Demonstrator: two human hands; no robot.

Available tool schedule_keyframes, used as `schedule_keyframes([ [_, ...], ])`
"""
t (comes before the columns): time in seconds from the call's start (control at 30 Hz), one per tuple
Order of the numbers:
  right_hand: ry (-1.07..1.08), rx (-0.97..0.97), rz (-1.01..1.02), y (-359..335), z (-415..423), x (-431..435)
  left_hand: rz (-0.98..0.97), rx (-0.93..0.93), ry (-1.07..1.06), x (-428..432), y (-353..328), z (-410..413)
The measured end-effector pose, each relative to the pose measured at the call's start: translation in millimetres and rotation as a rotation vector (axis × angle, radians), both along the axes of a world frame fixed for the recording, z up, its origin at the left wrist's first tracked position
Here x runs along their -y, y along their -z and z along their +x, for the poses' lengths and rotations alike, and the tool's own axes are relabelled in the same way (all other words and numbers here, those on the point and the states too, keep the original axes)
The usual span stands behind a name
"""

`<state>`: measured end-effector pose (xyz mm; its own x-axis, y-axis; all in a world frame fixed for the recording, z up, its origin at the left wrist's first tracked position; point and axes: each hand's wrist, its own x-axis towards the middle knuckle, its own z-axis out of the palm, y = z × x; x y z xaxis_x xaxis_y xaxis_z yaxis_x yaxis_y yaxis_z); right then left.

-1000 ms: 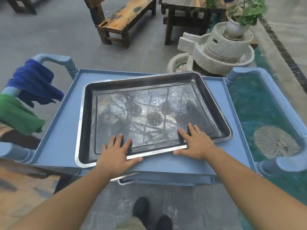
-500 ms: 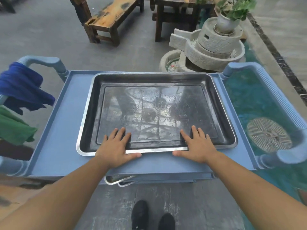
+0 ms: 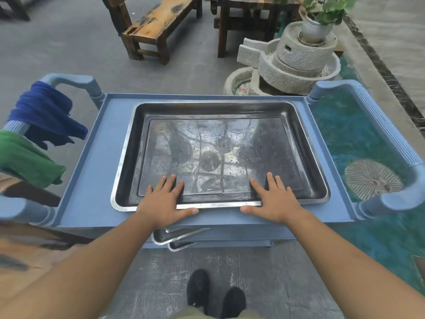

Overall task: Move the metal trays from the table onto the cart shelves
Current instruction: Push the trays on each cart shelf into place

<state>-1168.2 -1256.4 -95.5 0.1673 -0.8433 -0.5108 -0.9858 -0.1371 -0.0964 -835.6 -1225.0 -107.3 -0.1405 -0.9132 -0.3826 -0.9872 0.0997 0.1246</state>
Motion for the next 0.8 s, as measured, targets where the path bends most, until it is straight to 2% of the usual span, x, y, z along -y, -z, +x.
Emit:
schedule_keyframes([
  [0.47,0.010,-0.002,-0.019,7,0,-56,0.014,0.016,0.045,-51,0,5],
  [0.8,0.012,-0.027,-0.038,4,2,-59,-0.020,0.031,0.059,-51,1,6],
])
